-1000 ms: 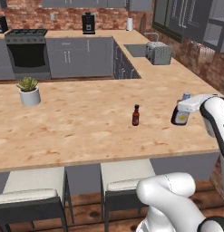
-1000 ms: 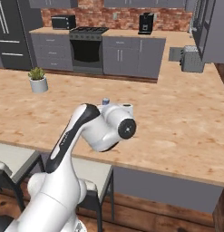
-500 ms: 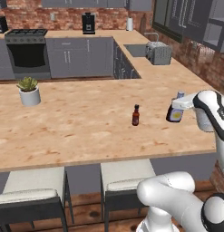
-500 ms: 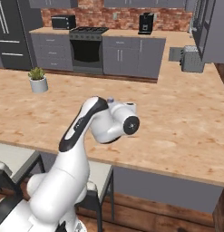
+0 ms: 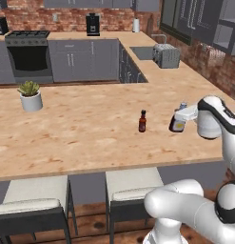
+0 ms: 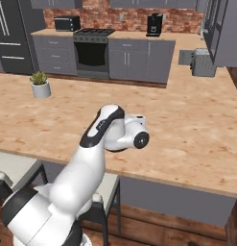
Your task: The dining table condiment station is running low on condiment bottle. Refill the condiment station by opening the cabinet and taking the condiment bottle from the cabinet and placing it on the dining table.
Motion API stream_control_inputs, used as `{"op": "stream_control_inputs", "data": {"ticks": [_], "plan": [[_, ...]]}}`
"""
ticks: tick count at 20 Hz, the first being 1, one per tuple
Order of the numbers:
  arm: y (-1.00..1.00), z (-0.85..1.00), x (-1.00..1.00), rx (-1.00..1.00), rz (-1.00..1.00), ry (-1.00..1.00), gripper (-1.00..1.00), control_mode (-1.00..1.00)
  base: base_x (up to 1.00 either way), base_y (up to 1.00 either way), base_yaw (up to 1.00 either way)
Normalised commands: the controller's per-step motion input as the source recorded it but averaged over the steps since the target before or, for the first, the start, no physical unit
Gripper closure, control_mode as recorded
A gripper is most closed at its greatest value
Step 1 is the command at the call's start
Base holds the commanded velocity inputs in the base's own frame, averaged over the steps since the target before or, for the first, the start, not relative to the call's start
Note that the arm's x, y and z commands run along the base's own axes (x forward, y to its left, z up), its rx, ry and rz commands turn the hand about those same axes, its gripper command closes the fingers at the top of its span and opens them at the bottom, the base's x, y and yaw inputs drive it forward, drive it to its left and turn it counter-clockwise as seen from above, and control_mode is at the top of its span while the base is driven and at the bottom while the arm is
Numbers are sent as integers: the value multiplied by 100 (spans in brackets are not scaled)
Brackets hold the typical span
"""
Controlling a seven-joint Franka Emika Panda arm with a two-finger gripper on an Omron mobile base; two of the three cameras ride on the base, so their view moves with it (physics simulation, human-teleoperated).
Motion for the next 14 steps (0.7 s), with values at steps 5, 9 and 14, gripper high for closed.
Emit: {"op": "stream_control_inputs", "data": {"ticks": [5, 9, 14], "plan": [[-2, -53, 27, 0, 0, -14, 100, -100, 0, 0, 0], [-3, -24, 36, 0, 0, -11, 100, -100, 0, 0, 0], [-9, -2, 41, 0, 0, -1, 100, -100, 0, 0, 0]]}}
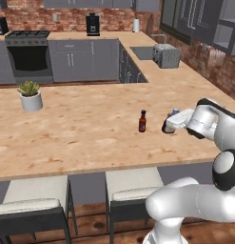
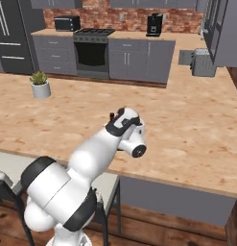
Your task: The dining table condiment station is running low on condiment bottle. Refill the condiment station by opening the cabinet and taking the condiment bottle from the cabinet and placing it on the dining table.
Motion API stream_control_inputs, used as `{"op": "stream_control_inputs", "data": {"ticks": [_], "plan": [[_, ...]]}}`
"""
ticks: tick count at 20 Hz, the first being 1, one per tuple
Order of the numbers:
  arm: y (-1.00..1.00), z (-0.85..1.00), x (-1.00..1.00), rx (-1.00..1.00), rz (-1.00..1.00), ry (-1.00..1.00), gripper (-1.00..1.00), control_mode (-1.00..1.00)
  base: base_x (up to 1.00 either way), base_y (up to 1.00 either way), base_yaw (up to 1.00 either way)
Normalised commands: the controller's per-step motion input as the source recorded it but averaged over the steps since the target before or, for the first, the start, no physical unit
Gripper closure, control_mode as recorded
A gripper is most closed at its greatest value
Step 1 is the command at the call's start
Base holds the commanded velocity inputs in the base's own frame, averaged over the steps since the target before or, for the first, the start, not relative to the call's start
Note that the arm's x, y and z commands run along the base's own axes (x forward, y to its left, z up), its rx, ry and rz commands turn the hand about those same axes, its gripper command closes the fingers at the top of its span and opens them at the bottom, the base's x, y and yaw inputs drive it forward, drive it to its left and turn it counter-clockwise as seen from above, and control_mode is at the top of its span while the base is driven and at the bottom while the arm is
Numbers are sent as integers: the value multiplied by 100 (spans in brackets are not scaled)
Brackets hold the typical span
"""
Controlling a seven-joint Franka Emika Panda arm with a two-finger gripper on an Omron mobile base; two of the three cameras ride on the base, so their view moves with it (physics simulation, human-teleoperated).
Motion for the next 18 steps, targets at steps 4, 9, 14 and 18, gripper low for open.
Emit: {"op": "stream_control_inputs", "data": {"ticks": [4, 9, 14, 18], "plan": [[-17, 0, 44, 0, 0, 2, 100, -100, 0, 0, 0], [-25, 0, 44, 0, 0, 7, 100, -100, 0, 0, 0], [-18, 0, 37, 0, 0, 16, 100, -100, 0, 0, 0], [-3, -10, 38, 0, 0, 15, 100, -100, 0, 0, 0]]}}
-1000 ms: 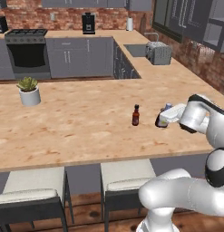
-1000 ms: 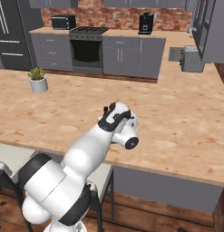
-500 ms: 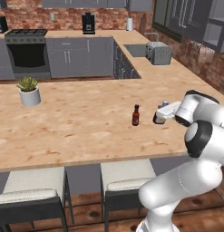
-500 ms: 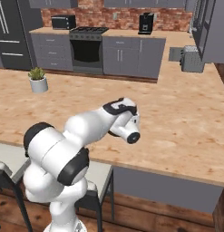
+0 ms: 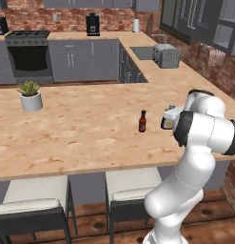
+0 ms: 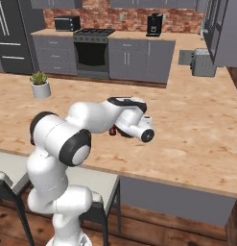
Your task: The dining table condiment station is running low on condiment bottle. Refill the condiment station by opening the cabinet and taking the condiment bottle from the cabinet and placing it on the dining table.
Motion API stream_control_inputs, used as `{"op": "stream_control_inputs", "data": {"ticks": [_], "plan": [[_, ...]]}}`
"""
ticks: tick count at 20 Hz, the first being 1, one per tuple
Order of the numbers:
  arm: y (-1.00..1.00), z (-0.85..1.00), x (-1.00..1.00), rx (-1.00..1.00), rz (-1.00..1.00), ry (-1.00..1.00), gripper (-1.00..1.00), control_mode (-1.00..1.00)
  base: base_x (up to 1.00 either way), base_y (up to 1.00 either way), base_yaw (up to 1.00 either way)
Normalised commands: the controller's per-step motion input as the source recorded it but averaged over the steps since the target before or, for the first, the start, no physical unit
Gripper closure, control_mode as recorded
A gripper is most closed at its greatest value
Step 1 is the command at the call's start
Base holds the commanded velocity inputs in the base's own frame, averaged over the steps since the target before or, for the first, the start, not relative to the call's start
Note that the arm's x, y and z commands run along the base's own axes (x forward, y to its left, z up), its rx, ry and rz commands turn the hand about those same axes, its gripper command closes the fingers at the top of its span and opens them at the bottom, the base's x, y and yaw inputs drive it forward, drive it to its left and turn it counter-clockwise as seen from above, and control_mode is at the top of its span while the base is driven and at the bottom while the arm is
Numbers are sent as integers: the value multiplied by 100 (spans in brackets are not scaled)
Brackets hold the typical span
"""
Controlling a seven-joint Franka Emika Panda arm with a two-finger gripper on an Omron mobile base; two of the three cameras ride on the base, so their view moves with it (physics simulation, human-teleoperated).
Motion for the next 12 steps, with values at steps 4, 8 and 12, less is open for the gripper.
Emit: {"op": "stream_control_inputs", "data": {"ticks": [4, 8, 12], "plan": [[0, -30, 38, 0, 0, 3, 100, -100, 0, 0, 0], [0, -40, 34, 0, 0, 0, 100, -100, 0, 0, 0], [0, -55, 19, 0, 0, 0, 100, -100, 0, 0, 0]]}}
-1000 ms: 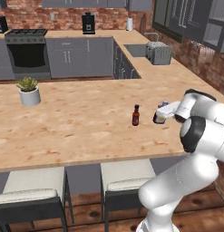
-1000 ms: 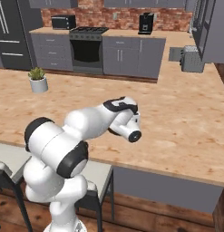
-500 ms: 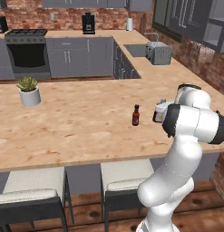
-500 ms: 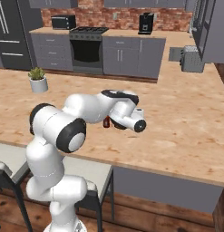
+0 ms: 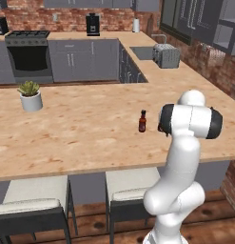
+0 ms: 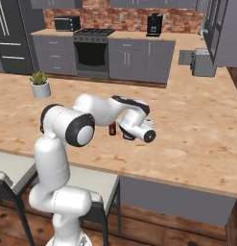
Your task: The dining table condiment station is running low on condiment bottle. Refill the condiment station by opening the cabinet and taking the condiment bottle from the cabinet and placing it on the dining table.
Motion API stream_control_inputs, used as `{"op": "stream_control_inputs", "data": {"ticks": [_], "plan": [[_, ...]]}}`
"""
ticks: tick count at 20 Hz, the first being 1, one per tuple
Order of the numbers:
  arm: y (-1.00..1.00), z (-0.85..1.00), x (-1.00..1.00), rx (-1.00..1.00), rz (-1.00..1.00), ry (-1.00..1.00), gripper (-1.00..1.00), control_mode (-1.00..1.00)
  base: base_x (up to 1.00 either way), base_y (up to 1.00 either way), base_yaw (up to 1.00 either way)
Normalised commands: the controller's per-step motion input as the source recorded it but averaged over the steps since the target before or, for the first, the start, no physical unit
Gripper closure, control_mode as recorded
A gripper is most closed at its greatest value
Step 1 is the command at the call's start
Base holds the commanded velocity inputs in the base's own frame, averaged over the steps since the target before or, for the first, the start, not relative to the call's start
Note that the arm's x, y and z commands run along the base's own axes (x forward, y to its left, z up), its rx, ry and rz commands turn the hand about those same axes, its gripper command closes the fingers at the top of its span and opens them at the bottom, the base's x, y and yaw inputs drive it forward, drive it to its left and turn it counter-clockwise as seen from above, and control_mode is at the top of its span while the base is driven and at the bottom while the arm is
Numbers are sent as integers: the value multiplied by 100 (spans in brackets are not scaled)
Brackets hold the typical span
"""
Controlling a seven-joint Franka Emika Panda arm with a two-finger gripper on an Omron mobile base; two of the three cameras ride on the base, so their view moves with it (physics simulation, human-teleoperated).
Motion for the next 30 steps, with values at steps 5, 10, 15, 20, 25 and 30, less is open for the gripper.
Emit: {"op": "stream_control_inputs", "data": {"ticks": [5, 10, 15, 20, 25, 30], "plan": [[0, -57, 12, 0, 0, -1, 100, -100, 0, 0, 0], [0, -51, 11, 0, 0, -2, 100, -100, 0, 0, 0], [0, -44, 12, 0, 0, -3, 100, -100, 0, 0, 0], [0, -46, 2, -1, 0, -4, 100, -100, 0, 0, 0], [0, -37, -8, 0, 1, -5, 100, -100, 0, 0, 0], [0, -24, -20, 0, 1, -4, 100, -100, 0, 0, 0]]}}
